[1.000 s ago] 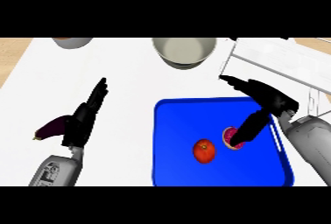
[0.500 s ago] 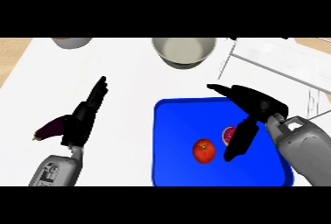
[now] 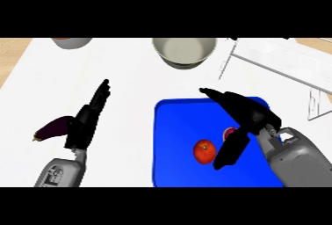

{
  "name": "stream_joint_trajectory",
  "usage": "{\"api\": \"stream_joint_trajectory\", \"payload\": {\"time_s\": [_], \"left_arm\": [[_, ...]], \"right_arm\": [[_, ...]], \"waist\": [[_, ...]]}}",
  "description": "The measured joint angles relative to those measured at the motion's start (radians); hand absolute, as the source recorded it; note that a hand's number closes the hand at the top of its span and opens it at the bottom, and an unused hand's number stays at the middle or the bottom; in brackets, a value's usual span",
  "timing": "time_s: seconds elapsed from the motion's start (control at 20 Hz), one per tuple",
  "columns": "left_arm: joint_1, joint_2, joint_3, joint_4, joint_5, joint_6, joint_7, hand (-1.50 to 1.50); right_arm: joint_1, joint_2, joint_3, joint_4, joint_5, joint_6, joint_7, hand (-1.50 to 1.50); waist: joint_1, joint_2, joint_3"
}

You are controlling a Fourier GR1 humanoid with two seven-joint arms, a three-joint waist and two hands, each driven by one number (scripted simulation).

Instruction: Pick the tomato from the tray and place it in the tiered shelf

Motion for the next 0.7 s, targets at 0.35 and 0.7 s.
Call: {"api": "stream_joint_trajectory", "payload": {"time_s": [0.35,0.7], "left_arm": [[-0.035,0.002,0.039,0.021,-0.004,-0.028,0.008,0.0],[-0.023,-0.008,0.053,0.001,-0.011,-0.044,0.015,0.0]], "right_arm": [[0.045,0.051,-0.014,0.001,0.075,0.019,-0.009,-1.5],[0.083,0.11,0.001,0.004,0.147,0.028,0.0,-1.5]], "waist": [[0.0,0.001,0.0],[0.0,0.0,0.0]]}}
